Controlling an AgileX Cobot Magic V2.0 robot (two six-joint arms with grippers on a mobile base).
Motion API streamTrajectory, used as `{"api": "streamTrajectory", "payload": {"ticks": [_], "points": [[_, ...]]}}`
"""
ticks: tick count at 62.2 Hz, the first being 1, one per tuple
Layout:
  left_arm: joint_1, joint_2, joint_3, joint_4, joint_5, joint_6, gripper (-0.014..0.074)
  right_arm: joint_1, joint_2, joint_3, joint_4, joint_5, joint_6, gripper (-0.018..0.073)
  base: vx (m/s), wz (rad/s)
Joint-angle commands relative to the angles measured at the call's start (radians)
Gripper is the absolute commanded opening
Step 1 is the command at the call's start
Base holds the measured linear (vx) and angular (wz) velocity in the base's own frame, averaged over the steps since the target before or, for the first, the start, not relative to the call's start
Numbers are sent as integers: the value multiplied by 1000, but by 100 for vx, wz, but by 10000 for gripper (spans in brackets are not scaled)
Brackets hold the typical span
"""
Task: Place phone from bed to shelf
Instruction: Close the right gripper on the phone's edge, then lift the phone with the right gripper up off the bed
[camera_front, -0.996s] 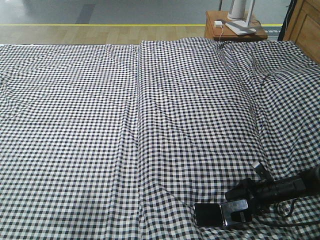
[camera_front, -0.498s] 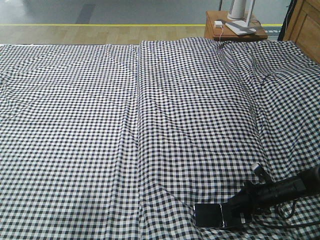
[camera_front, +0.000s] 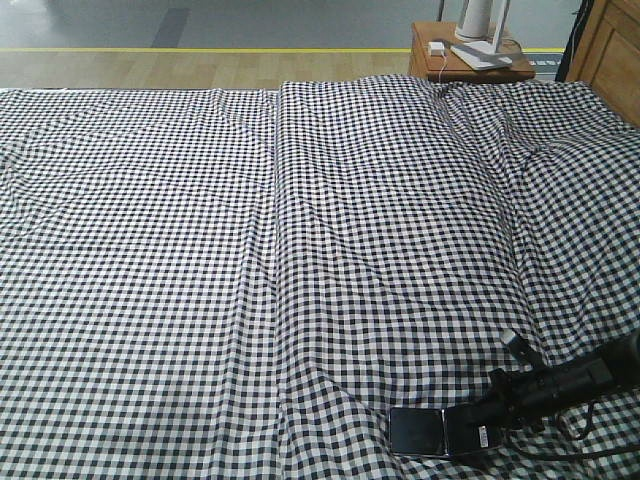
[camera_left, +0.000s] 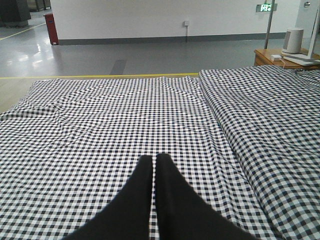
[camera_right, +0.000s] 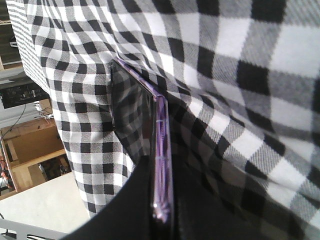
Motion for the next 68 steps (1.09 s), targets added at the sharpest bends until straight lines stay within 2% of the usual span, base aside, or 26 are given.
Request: {"api": "streamTrajectory", "payload": {"ticks": [1, 13, 21, 48, 54, 68], "points": [[0, -8, 7, -9, -70, 0, 1, 1, -92, 0, 17, 140, -6, -9, 0, 0], [0, -8, 7, -9, -70, 0, 1, 1, -201, 120, 64, 140, -127, -6, 0, 0], [0, -8, 7, -9, -70, 0, 1, 1, -281, 196, 108, 140, -167, -3, 0, 0], [0, -8, 7, -9, -70, 0, 1, 1, -630, 349, 107, 140, -127, -2, 0, 0], [0, -8, 7, -9, -70, 0, 1, 1, -749, 401, 112, 140, -90, -2, 0, 0], [0, -8, 7, -9, -70, 0, 1, 1, -1031, 530, 122, 140, -89, -2, 0, 0]]}}
